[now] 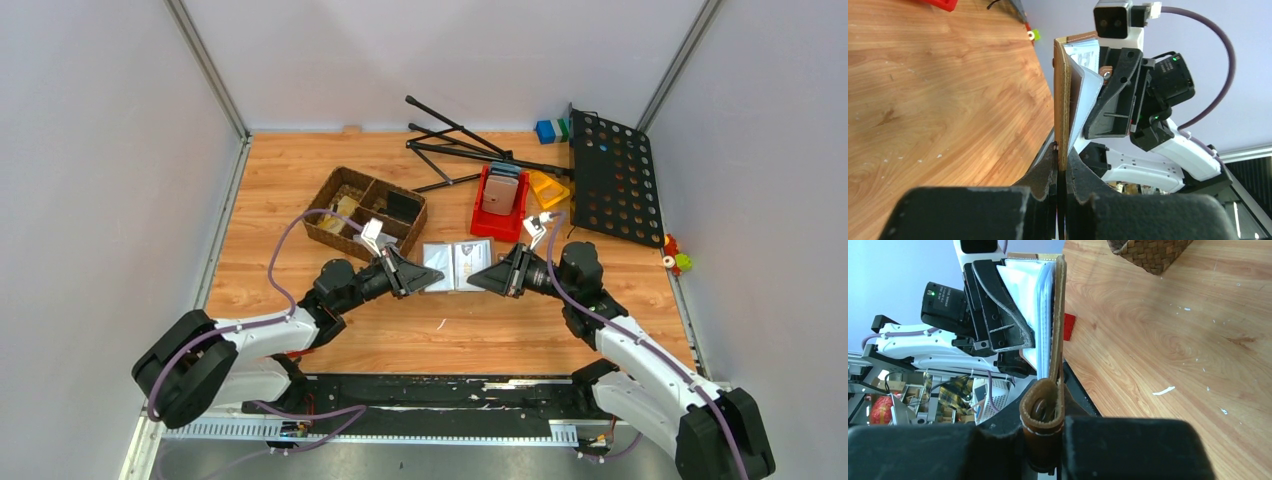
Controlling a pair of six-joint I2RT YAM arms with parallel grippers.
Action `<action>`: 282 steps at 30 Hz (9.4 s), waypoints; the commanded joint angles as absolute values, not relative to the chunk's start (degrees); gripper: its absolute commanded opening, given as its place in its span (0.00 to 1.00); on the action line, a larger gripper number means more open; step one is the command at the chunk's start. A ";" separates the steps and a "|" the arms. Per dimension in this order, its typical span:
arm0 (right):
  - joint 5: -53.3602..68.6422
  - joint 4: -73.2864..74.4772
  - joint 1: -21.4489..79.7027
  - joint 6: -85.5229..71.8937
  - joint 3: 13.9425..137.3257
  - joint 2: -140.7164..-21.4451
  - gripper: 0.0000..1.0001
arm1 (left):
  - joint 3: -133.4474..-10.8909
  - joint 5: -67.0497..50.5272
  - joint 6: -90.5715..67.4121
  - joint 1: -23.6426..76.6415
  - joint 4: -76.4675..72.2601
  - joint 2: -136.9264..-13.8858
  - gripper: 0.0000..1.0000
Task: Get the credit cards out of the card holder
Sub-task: Remove the credit card from the card holder.
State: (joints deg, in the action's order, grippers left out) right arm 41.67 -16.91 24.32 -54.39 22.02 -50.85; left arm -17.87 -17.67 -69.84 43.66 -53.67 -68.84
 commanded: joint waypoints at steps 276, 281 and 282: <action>48.60 -14.74 16.61 -51.83 21.54 -49.54 0.01 | -28.91 -41.00 -61.11 35.64 -31.70 -67.47 0.00; 46.35 -8.57 16.61 -46.80 22.96 -48.95 0.01 | -29.55 -40.79 -57.00 32.85 -24.79 -64.95 0.00; 46.14 -8.10 16.62 -46.36 23.02 -48.95 0.01 | -29.68 -40.71 -56.21 32.32 -23.06 -64.33 0.00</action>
State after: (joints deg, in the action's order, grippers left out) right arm 48.29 -11.70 16.82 -51.22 20.45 -50.02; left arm -29.02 -40.21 -60.99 34.09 -28.60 -67.35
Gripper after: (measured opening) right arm 0.142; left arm 0.006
